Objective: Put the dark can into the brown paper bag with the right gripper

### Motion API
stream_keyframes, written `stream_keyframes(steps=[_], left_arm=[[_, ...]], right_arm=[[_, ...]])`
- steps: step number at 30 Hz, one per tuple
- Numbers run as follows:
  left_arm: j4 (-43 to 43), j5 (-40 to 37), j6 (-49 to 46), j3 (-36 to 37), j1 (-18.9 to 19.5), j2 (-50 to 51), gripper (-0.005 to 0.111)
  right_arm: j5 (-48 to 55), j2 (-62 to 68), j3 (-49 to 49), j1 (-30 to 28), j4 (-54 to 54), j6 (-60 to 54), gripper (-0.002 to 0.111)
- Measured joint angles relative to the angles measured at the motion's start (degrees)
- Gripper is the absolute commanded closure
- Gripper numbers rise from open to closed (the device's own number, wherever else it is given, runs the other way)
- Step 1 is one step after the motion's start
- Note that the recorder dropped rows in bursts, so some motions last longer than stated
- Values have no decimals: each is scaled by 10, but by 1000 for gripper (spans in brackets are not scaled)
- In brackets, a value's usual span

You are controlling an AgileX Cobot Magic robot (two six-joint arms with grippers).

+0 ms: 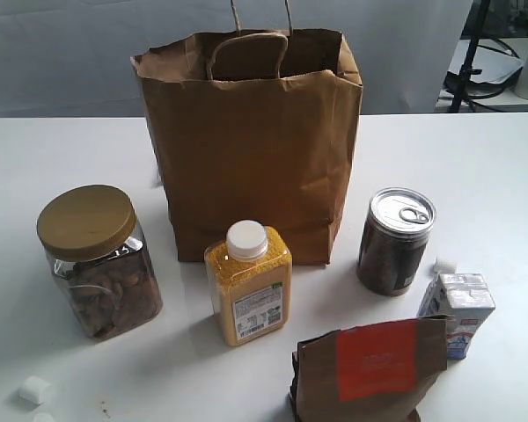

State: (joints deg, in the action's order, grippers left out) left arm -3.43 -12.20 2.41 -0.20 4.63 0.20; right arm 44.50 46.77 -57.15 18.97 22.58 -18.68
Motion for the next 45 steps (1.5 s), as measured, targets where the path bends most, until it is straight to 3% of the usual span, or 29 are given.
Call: stream_keyframes(steps=[4,6,8,13,16,40,43,45], left_arm=[[0,0,0,0,0,0,107],[0,0,0,0,0,0,107],[0,0,0,0,0,0,107],[0,0,0,0,0,0,107],[0,0,0,0,0,0,107],[0,0,0,0,0,0,107],[0,0,0,0,0,0,107],[0,0,0,0,0,0,107]], right_arm=[[116,129,-99,99,-133,98,107],[165,199,-142,142,-189,126,97],[198,245,-167,167,-213,136,80],[241,341,-203,200,-241,146,20],[244,387,-211,203,-240,161,6],[109,584,-212,169,-223,100,4],[107,601,-212,169,-223,98,10],[106,608,-209,169,-223,98,22]])
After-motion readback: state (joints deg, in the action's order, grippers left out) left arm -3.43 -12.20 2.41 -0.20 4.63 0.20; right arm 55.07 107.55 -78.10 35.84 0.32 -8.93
